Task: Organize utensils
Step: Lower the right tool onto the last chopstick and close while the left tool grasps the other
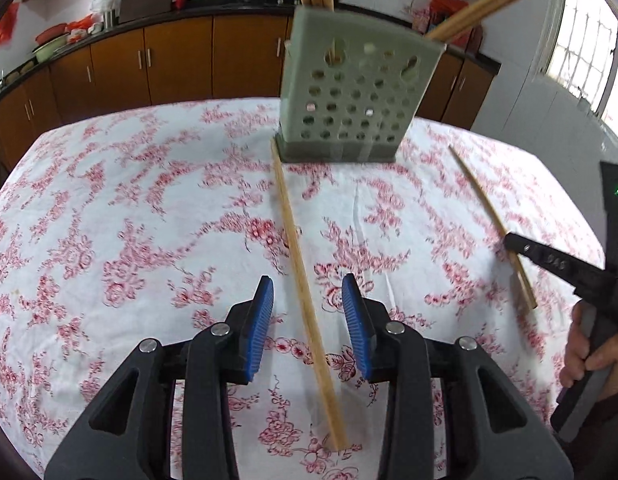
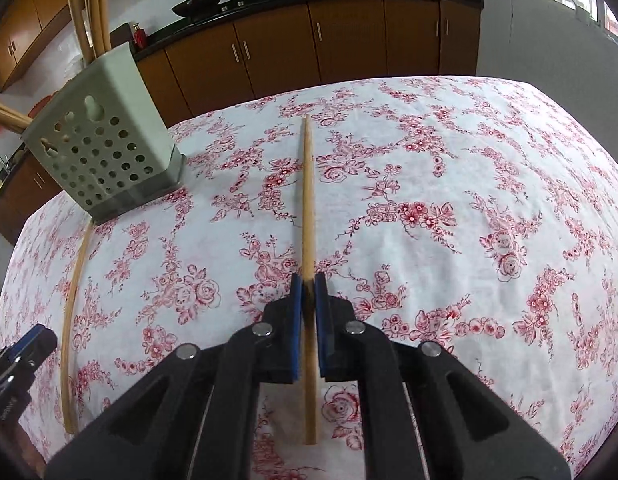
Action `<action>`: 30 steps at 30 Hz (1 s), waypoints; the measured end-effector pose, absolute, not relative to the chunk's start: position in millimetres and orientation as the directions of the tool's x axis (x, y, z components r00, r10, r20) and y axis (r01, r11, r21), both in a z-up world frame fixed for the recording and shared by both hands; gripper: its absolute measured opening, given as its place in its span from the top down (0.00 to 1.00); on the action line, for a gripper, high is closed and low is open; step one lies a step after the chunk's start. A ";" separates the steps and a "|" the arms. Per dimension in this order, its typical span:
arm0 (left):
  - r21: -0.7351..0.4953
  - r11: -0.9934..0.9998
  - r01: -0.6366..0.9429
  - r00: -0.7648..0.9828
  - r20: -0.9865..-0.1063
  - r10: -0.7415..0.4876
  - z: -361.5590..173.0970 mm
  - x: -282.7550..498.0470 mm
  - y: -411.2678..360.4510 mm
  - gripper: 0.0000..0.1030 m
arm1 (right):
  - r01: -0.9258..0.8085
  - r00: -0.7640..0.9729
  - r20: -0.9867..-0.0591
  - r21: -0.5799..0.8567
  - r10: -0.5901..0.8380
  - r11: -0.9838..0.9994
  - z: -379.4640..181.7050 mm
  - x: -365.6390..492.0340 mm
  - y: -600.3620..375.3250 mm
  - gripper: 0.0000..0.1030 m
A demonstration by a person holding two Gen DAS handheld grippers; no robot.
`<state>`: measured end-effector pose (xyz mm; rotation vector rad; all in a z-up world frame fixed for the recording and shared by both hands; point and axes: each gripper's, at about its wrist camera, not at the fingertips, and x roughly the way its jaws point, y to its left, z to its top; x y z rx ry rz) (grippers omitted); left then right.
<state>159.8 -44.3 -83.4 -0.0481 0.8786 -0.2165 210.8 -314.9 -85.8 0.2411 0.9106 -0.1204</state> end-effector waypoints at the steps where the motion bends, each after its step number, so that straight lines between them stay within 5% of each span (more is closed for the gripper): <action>1: -0.121 0.978 0.167 0.612 -0.765 -0.199 -86.5 161.2 -46.8 0.65 | 0.200 0.609 -0.793 0.157 0.003 0.967 -85.9 210.9 -314.2 0.93; 7: -0.054 0.988 0.144 0.613 -0.779 -0.132 -94.0 167.7 -50.1 0.92 | 0.175 0.610 -0.792 0.155 0.016 0.972 -86.8 212.3 -307.2 0.93; 19: -0.055 0.996 -0.072 0.622 -0.783 0.002 -92.1 205.0 23.1 0.93 | 0.060 0.620 -0.783 0.112 0.051 0.992 -86.7 225.6 -275.5 0.93; 30: -0.081 0.996 -0.042 0.635 -0.771 -0.036 -95.3 207.5 31.4 0.91 | 0.050 0.625 -0.780 0.076 0.028 0.996 -89.5 232.2 -268.1 0.92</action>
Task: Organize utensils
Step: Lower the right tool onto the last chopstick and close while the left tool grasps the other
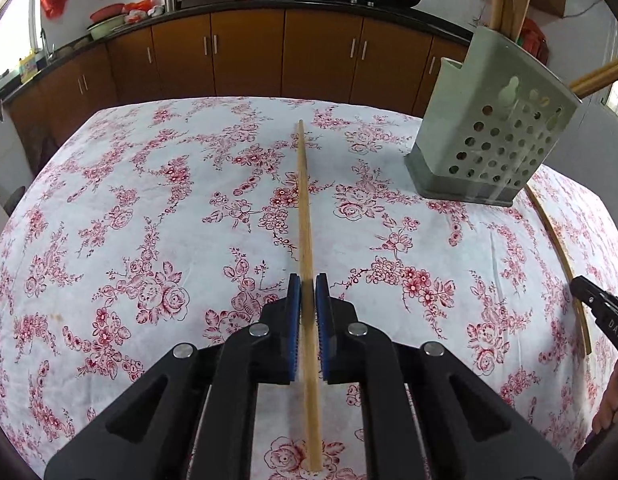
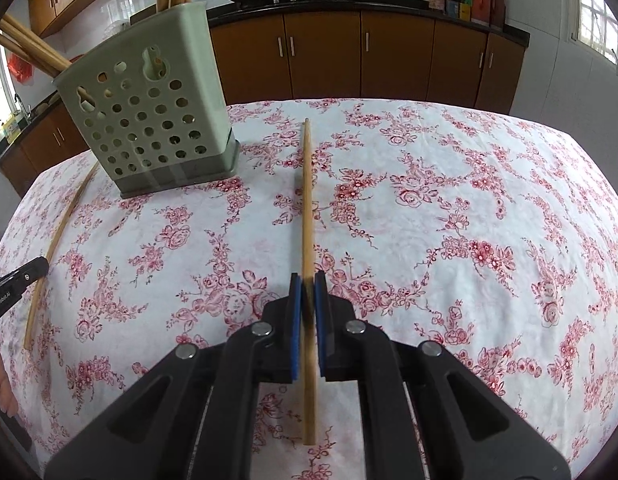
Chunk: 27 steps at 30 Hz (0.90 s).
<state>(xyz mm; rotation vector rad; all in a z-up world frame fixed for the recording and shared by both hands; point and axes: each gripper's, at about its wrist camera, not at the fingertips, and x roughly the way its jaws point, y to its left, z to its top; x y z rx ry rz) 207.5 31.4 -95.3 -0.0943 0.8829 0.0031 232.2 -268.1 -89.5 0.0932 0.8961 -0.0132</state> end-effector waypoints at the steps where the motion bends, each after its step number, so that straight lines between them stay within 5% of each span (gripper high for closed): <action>1: -0.085 0.996 -0.042 0.635 -0.771 -0.039 -95.2 207.8 31.5 0.91 | 0.051 0.625 -0.780 0.077 0.029 0.996 -89.7 232.0 -268.1 0.92; 27: -0.083 0.996 -0.042 0.635 -0.772 -0.038 -96.1 209.0 32.0 0.91 | 0.041 0.624 -0.781 0.062 0.023 0.997 -89.5 229.8 -266.7 0.88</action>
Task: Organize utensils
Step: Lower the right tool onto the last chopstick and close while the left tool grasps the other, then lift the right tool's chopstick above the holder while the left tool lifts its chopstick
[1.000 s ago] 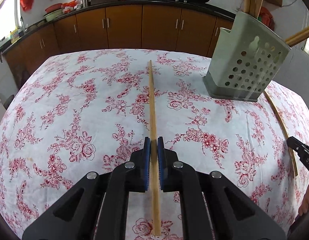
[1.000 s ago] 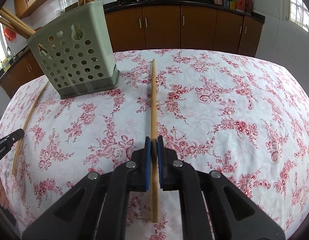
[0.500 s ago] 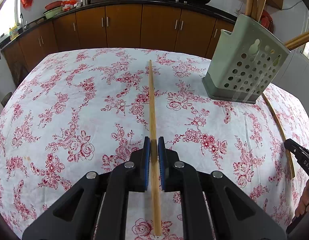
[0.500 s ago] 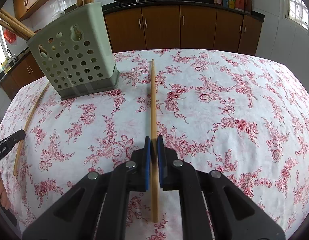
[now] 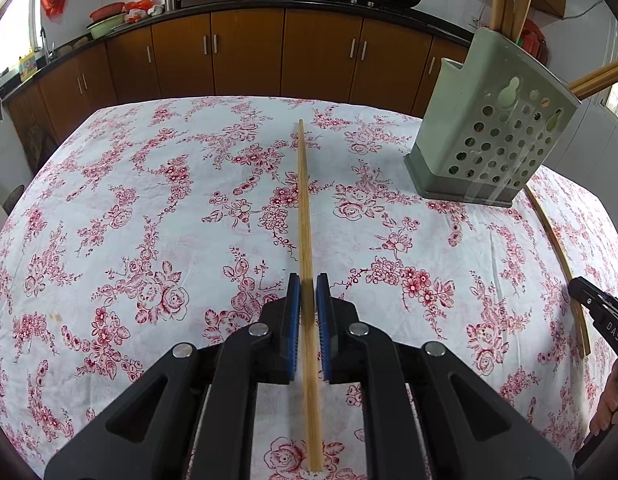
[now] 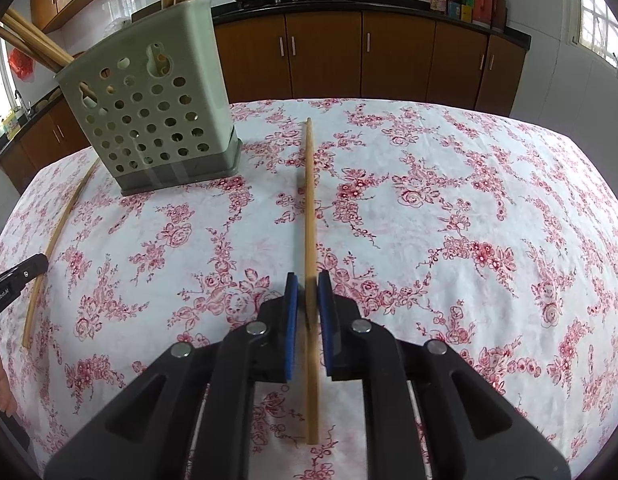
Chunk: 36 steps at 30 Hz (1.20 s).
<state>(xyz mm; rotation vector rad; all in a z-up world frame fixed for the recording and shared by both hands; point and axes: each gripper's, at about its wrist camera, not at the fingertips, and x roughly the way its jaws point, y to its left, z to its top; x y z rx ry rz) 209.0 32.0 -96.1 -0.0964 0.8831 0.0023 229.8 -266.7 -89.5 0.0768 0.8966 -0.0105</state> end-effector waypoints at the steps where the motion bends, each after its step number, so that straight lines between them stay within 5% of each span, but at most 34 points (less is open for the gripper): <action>1: -0.083 0.996 -0.042 0.635 -0.772 -0.037 -96.0 208.9 31.6 0.91 | 0.040 0.624 -0.781 0.063 0.024 0.997 -89.6 229.6 -266.9 0.88; 31: 0.009 1.000 -0.012 0.629 -0.777 0.014 -96.7 184.7 15.2 0.84 | 0.060 0.622 -0.783 0.045 -0.002 0.997 -87.2 217.9 -267.5 0.84; 36: -0.003 1.000 -0.015 0.629 -0.778 0.008 -95.9 185.7 16.9 0.93 | 0.045 0.623 -0.782 0.043 0.006 0.998 -86.4 217.3 -267.2 0.92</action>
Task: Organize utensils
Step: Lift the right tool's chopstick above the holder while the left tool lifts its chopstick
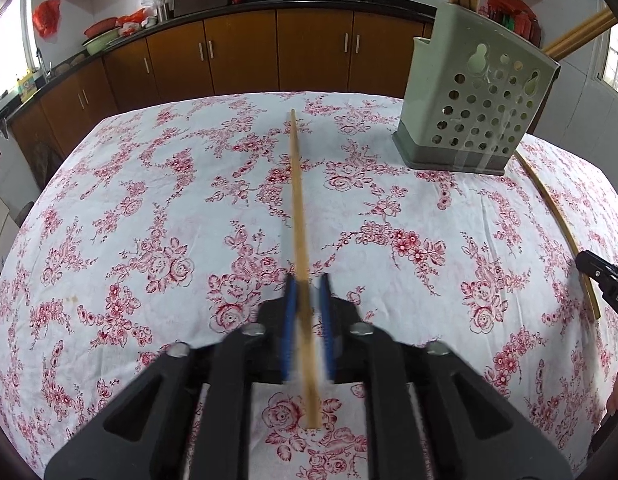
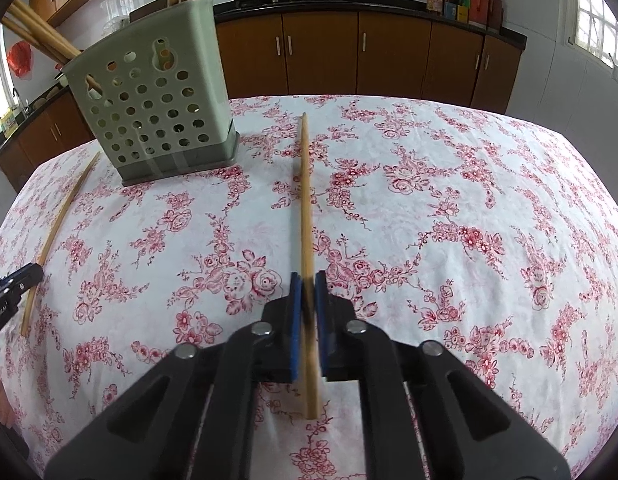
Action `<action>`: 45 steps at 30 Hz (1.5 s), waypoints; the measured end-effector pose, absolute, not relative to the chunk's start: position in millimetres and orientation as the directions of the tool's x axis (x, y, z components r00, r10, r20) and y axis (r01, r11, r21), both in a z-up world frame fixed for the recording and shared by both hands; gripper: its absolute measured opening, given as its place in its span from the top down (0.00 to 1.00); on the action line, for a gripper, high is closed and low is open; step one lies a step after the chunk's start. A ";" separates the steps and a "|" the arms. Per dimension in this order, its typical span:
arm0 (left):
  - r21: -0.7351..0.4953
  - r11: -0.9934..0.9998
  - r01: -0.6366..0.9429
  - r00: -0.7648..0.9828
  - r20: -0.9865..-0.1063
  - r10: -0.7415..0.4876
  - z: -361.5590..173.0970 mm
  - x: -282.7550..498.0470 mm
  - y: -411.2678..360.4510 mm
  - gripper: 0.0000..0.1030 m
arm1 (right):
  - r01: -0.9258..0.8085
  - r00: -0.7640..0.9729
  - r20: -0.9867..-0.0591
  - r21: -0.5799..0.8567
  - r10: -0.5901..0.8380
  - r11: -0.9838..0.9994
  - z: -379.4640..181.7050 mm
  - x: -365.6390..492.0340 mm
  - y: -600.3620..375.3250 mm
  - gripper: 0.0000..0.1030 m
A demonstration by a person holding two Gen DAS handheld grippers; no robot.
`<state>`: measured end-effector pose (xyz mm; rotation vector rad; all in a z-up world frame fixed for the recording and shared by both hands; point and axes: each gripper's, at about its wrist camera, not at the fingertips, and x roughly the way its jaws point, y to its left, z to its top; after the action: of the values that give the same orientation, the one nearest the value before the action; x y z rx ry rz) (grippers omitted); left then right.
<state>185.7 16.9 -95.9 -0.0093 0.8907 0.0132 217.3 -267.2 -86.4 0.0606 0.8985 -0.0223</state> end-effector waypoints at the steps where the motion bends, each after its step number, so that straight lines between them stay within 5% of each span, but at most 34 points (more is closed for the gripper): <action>1: -0.006 1.000 -0.006 0.628 -0.778 -0.001 -95.5 184.5 17.7 0.93 | 0.044 0.622 -0.783 0.044 0.007 0.998 -86.0 216.7 -267.1 0.92; 10: -0.058 0.998 0.002 0.635 -0.771 -0.047 -80.5 170.8 29.4 0.93 | 0.067 0.683 -0.730 0.083 0.015 0.994 -54.7 195.0 -287.3 0.93; 28: -0.171 0.985 0.029 0.840 -0.530 -0.117 36.6 152.5 45.1 0.93 | 0.071 0.877 -0.481 0.148 0.009 0.986 55.5 169.1 -309.1 0.93; 36: -0.145 0.988 0.054 0.861 -0.495 -0.119 56.9 150.3 39.0 0.93 | 0.054 0.899 -0.439 0.144 0.014 0.988 76.5 170.9 -304.4 0.93; 45: -0.171 0.976 0.137 0.895 -0.401 -0.196 108.2 140.9 23.4 0.93 | -0.067 0.931 -0.339 0.200 0.133 0.977 142.6 163.4 -292.0 0.93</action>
<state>140.9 23.4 108.2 -0.1404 0.4296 -0.1729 163.4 -292.0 142.6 0.1873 0.3586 0.1032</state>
